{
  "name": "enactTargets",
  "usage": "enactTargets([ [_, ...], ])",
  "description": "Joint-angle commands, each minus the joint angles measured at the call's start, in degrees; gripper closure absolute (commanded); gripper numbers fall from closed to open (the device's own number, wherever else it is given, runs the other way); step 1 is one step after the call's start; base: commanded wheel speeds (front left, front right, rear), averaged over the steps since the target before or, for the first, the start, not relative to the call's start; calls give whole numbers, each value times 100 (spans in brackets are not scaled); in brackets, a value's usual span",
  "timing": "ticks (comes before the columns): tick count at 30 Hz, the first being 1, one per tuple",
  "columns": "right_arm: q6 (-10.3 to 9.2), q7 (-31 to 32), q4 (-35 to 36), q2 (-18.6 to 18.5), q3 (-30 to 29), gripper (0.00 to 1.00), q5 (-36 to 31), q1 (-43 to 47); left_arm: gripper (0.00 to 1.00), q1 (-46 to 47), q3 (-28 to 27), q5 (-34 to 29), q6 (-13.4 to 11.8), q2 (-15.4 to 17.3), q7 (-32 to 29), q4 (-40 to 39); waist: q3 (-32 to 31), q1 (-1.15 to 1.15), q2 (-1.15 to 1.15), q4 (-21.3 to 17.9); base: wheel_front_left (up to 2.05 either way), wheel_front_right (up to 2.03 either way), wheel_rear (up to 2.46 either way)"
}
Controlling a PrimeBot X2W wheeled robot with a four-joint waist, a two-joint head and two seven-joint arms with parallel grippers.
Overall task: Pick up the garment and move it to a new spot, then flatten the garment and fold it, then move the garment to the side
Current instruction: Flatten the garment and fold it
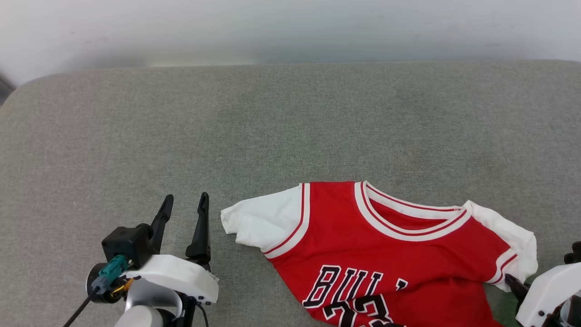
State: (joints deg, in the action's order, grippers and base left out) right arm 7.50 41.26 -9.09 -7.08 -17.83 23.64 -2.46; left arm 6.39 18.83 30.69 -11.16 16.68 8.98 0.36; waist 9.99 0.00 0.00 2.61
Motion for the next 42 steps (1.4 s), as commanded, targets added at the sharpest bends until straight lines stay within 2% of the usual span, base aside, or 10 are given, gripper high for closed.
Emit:
enactTargets([
  [1,-1,-99,-62,49,20,0,30,29,0,-12,1,18,-19,23,-6,3,-11,0,0,-13,0,0,0],
  [7,-2,-1116,37,176,93,0,5,217,0,-116,-8,40,-54,72,-54,-5,-129,0,0,-72,0,0,0],
  [14,-1,-2273,712,275,82,0,-282,527,0,-309,-56,96,-139,143,-95,22,-413,0,0,-152,0,0,0],
  [18,-1,-2813,1211,319,437,0,-611,692,0,-445,-111,159,-203,196,-143,32,-612,0,0,-201,0,0,0],
  [27,-2,-3043,1826,350,1179,0,-874,802,0,-575,-140,379,-130,340,-457,103,-823,0,0,-341,0,0,0],
  [33,-2,-2960,2076,361,1424,0,-867,751,0,76,30,545,198,626,-1316,278,-611,0,0,-481,0,0,0],
  [36,-2,-2937,2099,347,1514,0,-825,632,0,549,148,763,439,802,-2087,533,-437,0,0,-611,0,0,0],
  [42,-2,-3026,2041,340,1622,0,-746,437,0,1214,316,1203,760,1129,-3542,1020,-79,0,0,-901,0,0,0],
])
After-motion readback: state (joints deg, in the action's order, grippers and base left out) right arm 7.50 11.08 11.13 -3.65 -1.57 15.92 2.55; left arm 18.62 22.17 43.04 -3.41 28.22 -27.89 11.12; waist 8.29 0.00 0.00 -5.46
